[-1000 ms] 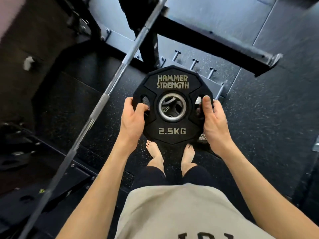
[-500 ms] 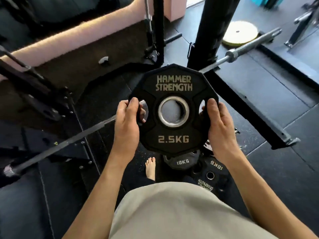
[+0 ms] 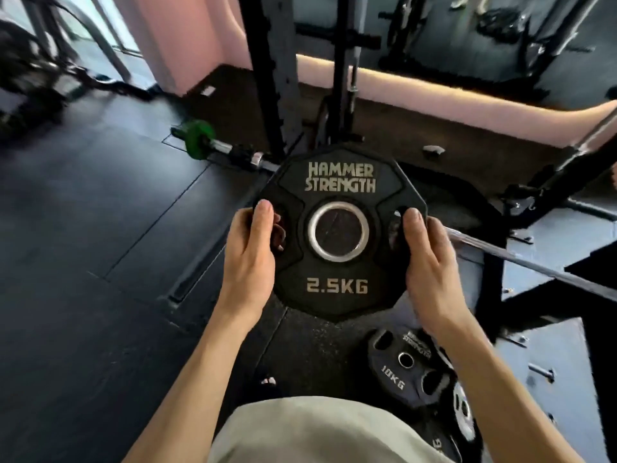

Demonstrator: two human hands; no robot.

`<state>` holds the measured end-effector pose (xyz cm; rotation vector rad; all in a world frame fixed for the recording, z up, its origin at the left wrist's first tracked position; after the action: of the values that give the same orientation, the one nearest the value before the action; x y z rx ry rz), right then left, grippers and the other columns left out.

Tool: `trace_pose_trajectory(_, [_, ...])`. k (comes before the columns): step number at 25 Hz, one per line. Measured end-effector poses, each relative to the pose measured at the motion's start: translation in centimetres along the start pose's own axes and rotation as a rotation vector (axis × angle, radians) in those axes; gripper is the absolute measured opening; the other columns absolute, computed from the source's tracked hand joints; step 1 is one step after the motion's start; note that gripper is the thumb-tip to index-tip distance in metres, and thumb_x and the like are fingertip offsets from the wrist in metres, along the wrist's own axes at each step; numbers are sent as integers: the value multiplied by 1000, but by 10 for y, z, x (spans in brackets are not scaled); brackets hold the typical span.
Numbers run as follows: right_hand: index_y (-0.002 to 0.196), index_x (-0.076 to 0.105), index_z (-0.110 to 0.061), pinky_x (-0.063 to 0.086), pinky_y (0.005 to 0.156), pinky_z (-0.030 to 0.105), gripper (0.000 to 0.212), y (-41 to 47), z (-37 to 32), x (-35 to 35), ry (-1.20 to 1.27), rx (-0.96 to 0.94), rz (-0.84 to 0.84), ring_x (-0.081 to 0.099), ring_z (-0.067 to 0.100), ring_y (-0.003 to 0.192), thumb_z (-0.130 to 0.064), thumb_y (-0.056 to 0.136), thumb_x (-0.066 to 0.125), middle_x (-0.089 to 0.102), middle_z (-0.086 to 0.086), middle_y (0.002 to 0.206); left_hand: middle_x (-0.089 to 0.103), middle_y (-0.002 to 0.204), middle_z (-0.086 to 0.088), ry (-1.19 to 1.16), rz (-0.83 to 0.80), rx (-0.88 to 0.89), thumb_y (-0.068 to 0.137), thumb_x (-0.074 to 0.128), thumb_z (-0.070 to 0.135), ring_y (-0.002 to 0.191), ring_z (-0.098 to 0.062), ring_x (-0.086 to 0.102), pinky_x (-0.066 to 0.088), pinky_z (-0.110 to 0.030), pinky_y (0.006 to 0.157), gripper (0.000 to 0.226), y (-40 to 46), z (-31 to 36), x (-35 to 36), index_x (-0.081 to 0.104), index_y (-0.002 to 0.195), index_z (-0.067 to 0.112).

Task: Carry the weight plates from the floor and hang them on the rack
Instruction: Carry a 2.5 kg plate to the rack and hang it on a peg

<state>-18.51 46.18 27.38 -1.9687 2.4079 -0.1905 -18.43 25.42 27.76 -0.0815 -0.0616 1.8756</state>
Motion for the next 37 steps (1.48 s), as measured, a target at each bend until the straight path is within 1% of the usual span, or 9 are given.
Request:
trace_pose_trajectory(3, [91,56,-12,46,77,37,37,-15,3,78,-28,14,-195,54,13,83,-48,96,51,58,7,88,63,92,-2,-19,209,9,90,49,58,90,-22,60,49,-53,95,31,-17,5,-85,62,82,31])
trace_pose_trajectory(5, [84,57,-20,46,79,38,32,-33,7,135,-33,29,-296,53,12,84,-50,95,52,57,11,88,60,89,0,5,322,19,94,47,55,86,-17,57,50,-51,89,33,-29,5,-144,59,83,26])
trace_pose_trajectory(9, [80,51,-16,41,69,32,32,-94,24,272,-57,-2,-467,49,10,71,-41,100,47,52,-3,74,58,86,-1,25,510,8,90,45,62,83,-18,56,48,-46,83,44,-50,-2,-292,56,88,20])
trace_pose_trajectory(14, [78,50,-17,40,63,23,33,-170,39,421,-68,4,-567,47,10,71,-43,99,47,50,0,77,59,86,2,7,579,34,89,46,61,82,-14,55,46,-38,82,44,-66,-3,-454,58,92,19])
trace_pose_trajectory(18, [78,52,-21,40,64,28,32,-196,43,510,-104,6,-599,49,9,72,-46,98,47,52,-4,76,59,83,0,-1,633,30,95,46,57,78,-14,56,46,-37,79,44,-56,3,-541,58,93,15])
trace_pose_trajectory(22, [76,49,-19,41,57,21,33,-192,46,597,-93,10,-630,47,6,66,-43,99,47,48,-5,71,60,79,5,3,677,32,99,43,48,72,-6,57,47,-28,73,39,-18,1,-611,59,95,13])
trace_pose_trajectory(27, [79,50,-17,38,66,37,37,-155,64,723,-86,-46,-666,45,17,72,-47,98,46,49,1,75,58,78,4,22,701,74,100,43,46,71,-5,55,47,-23,71,42,69,-1,-704,58,98,7])
trace_pose_trajectory(30, [77,50,-19,38,65,31,34,-129,63,793,-76,-36,-651,45,11,70,-44,99,45,49,-4,72,56,73,8,4,696,74,100,43,45,67,-3,54,47,-20,67,40,124,7,-750,56,96,8])
trace_pose_trajectory(37, [84,51,-8,39,59,21,41,-52,58,947,-122,-81,-646,46,7,63,-43,101,42,50,-6,68,58,70,11,-18,652,74,101,44,43,66,-3,55,47,-20,67,39,276,18,-852,56,95,7])
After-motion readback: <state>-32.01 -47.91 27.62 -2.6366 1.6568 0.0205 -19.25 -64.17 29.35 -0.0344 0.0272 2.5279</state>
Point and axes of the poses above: each hand's wrist, its own y-axis towards the middle knuckle, its own x-axis out of the palm, z = x × y, the point moved 2 cm from there along y, towards the middle knuckle
